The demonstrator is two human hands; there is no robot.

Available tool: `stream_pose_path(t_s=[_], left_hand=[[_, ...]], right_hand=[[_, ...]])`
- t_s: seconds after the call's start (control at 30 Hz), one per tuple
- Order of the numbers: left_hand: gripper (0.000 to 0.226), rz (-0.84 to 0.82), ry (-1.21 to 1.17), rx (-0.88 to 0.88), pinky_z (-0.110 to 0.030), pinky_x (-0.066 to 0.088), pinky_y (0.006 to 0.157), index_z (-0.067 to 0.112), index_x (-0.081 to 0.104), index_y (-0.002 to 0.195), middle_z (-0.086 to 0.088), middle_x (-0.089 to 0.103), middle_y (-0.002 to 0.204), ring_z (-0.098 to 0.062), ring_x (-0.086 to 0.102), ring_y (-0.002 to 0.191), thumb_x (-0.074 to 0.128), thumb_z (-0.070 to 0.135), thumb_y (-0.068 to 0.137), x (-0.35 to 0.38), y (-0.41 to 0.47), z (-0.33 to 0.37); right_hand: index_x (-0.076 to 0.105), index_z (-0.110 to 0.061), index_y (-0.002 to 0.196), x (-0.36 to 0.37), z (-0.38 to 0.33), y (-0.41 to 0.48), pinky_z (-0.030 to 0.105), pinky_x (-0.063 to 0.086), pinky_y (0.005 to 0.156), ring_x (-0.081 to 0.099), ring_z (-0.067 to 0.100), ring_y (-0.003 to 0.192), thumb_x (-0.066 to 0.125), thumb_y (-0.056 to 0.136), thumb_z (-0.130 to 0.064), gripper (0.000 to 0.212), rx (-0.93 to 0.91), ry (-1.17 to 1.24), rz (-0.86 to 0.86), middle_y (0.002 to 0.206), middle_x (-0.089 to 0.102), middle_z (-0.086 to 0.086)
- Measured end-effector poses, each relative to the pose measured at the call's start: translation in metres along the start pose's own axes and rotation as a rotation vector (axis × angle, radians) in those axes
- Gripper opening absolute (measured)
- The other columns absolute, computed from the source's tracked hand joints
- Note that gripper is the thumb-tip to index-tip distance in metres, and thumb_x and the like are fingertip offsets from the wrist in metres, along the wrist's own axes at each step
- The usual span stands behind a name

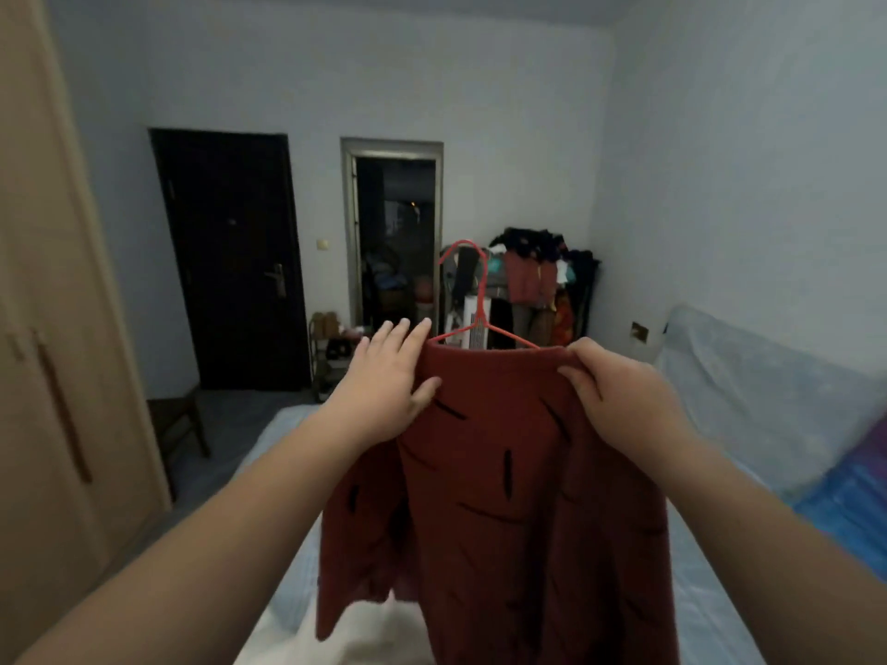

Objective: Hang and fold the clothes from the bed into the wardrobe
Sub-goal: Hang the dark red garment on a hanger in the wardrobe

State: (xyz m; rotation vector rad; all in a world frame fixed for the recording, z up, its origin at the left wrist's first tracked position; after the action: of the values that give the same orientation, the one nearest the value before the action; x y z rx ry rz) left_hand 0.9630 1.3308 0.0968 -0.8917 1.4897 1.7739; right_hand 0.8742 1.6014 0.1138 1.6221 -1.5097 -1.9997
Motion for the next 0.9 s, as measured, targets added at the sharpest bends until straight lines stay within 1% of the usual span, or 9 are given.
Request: stream_pose_path(t_s=[0.1, 0.17, 0.23, 0.43, 0.5, 0.63, 0.73, 0.8, 0.9], left_hand=[[0.040, 0.112, -0.018, 0.049, -0.046, 0.045, 0.100, 0.032, 0.042, 0.134, 0.002, 0.059, 0.123, -0.025, 0.057, 0.117, 0.042, 0.050, 0.099, -0.032, 0.010, 0.012], [0.022, 0.132, -0.065, 0.012, -0.040, 0.050, 0.077, 0.037, 0.045, 0.112, 0.008, 0.060, 0.099, -0.024, 0.064, 0.093, 0.038, 0.053, 0.099, -0.046, 0.015, 0.011], [0.022, 0.138, -0.039, -0.012, -0.040, 0.050, 0.069, 0.035, 0.043, 0.098, 0.007, 0.060, 0.085, -0.027, 0.064, 0.084, 0.036, 0.055, 0.098, -0.057, 0.020, 0.008], [0.028, 0.267, 0.047, 0.048, -0.037, 0.048, 0.064, 0.028, 0.047, 0.094, 0.007, 0.061, 0.077, -0.026, 0.064, 0.076, 0.034, 0.053, 0.098, -0.088, 0.037, 0.026], [0.029, 0.325, 0.110, 0.088, -0.035, 0.044, 0.060, 0.027, 0.046, 0.093, 0.007, 0.059, 0.074, -0.025, 0.064, 0.072, 0.034, 0.052, 0.099, -0.101, 0.041, 0.039], [0.025, 0.339, 0.166, 0.125, -0.036, 0.046, 0.058, 0.027, 0.041, 0.091, 0.006, 0.058, 0.072, -0.021, 0.058, 0.064, 0.036, 0.049, 0.102, -0.138, 0.056, 0.056], [0.024, 0.197, 0.190, 0.168, -0.033, 0.038, 0.056, 0.035, 0.033, 0.083, 0.011, 0.052, 0.071, -0.017, 0.054, 0.065, 0.037, 0.050, 0.102, -0.180, 0.073, 0.057], [0.025, 0.096, 0.115, 0.170, -0.033, 0.041, 0.064, 0.035, 0.038, 0.081, 0.012, 0.054, 0.075, -0.010, 0.057, 0.072, 0.040, 0.049, 0.102, -0.204, 0.078, 0.058], [0.019, 0.116, -0.013, 0.211, -0.032, 0.043, 0.071, 0.041, 0.050, 0.081, 0.014, 0.059, 0.080, -0.001, 0.057, 0.079, 0.047, 0.047, 0.098, -0.214, 0.071, 0.067]], right_hand=[[0.051, -0.028, 0.098, -0.026, 0.001, 0.020, 0.036, 0.049, 0.057, 0.068, 0.032, 0.072, 0.046, 0.095, -0.046, 0.019, -0.101, -0.049, 0.090, 0.079, 0.069, -0.002], [0.050, -0.026, 0.096, -0.039, 0.004, 0.031, 0.035, 0.046, 0.054, 0.068, 0.033, 0.070, 0.048, 0.094, -0.044, 0.018, -0.137, -0.096, 0.129, 0.078, 0.069, -0.001], [0.049, -0.026, 0.095, -0.047, 0.008, 0.041, 0.033, 0.042, 0.052, 0.068, 0.032, 0.071, 0.048, 0.095, -0.045, 0.019, -0.158, -0.151, 0.133, 0.078, 0.069, -0.002], [0.036, -0.028, 0.090, -0.034, 0.020, 0.078, 0.036, 0.038, 0.065, 0.062, 0.029, 0.082, 0.040, 0.102, -0.038, 0.016, -0.028, -0.005, -0.249, 0.071, 0.045, -0.012], [0.037, -0.026, 0.089, -0.034, 0.011, 0.088, 0.036, 0.036, 0.068, 0.060, 0.029, 0.085, 0.039, 0.103, -0.036, 0.017, -0.050, 0.043, -0.314, 0.076, 0.049, -0.010], [0.042, -0.029, 0.090, -0.058, -0.009, 0.118, 0.039, 0.043, 0.072, 0.060, 0.029, 0.089, 0.033, 0.099, -0.051, 0.025, -0.105, 0.076, -0.143, 0.092, 0.064, 0.003], [0.035, -0.032, 0.081, -0.088, -0.016, 0.143, 0.036, 0.035, 0.066, 0.062, 0.035, 0.089, 0.041, 0.100, -0.042, 0.022, -0.173, 0.071, 0.016, 0.089, 0.067, 0.009], [0.042, -0.029, 0.086, -0.101, -0.018, 0.149, 0.037, 0.039, 0.068, 0.063, 0.035, 0.090, 0.043, 0.100, -0.039, 0.017, -0.195, 0.061, 0.046, 0.091, 0.068, 0.008], [0.053, -0.028, 0.095, -0.106, -0.021, 0.141, 0.038, 0.042, 0.070, 0.062, 0.032, 0.091, 0.045, 0.099, -0.039, 0.014, -0.158, 0.129, 0.100, 0.092, 0.068, 0.003]])
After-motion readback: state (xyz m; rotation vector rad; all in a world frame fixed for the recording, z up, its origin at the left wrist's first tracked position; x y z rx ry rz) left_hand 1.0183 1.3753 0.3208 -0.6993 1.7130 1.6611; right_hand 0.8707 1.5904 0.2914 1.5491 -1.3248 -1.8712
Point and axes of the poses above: each hand's wrist, its own y-axis towards the middle knuckle, its own x-axis out of the palm, z = x × y, the point moved 4 cm from there along y, towards the middle knuckle
